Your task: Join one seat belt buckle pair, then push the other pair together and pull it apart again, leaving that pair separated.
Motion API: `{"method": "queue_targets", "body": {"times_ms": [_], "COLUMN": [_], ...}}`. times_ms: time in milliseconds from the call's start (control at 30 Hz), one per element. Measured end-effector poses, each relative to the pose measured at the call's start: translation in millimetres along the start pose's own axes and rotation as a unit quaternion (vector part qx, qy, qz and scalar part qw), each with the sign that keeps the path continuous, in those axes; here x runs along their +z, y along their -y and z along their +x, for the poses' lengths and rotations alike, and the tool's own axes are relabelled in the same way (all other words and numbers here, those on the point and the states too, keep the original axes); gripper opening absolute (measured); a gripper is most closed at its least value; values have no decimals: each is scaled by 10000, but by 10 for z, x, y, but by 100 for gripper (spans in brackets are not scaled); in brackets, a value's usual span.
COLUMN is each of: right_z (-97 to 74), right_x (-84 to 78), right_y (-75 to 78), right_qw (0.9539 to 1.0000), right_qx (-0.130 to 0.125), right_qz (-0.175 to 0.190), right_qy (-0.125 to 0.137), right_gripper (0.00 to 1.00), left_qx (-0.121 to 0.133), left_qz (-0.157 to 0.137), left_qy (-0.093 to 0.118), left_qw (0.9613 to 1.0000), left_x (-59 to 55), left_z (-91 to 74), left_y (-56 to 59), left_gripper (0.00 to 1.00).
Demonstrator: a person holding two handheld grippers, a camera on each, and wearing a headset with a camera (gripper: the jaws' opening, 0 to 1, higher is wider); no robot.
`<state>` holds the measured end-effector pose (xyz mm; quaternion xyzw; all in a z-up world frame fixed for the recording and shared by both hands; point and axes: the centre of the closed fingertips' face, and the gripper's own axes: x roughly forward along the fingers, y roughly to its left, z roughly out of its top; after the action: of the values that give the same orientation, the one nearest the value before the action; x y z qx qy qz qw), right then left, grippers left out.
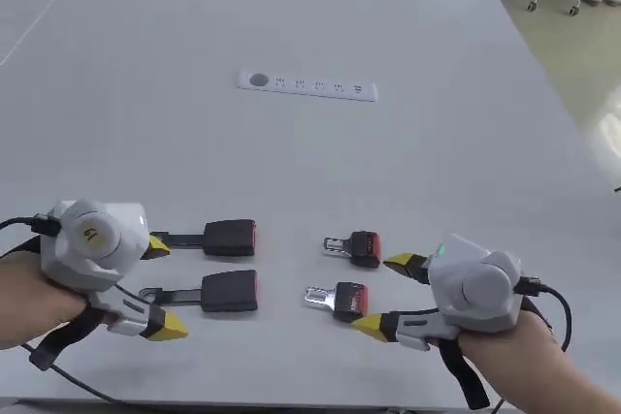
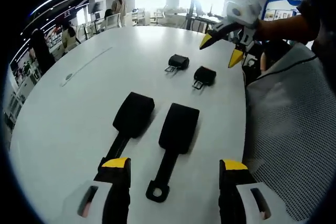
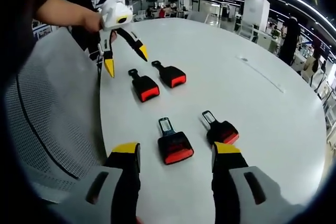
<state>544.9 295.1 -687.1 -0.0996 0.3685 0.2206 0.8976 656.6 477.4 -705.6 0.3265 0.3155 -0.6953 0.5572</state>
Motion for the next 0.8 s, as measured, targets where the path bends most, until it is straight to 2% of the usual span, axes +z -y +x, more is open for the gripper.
{"method": "queue_targets", "body": {"times_ms": [100,167,233,333,433,800], "right_z": [34,78,111,159,211,306], "right_x": [-23,-46,-55,-59,-68,-145], "right_y": [-17,-27,-39,-45,-40,-37], "right_qw": [9999,9994,9988,9979,9965,9923], "right_qx": [77,138,202,280,372,653], "right_qz": [-124,-261,-380,-505,-651,-827], "right_qy": [-82,-163,-227,-295,-379,-646], "right_gripper": [51,50,50,50,50,45], "left_qx": [-99,-97,58,-31,-42,-219], "left_qz": [104,115,201,129,218,357], "left_qy": [-21,-28,-64,-54,-73,-147], "left_qw": [9999,9999,9998,9999,9997,9990], "left_x": [21,35,44,74,97,155], "left_z": [72,113,157,201,241,358], "left_y": [49,52,-14,-28,-46,-39], "left_gripper": [62,63,65,61,60,53]}}
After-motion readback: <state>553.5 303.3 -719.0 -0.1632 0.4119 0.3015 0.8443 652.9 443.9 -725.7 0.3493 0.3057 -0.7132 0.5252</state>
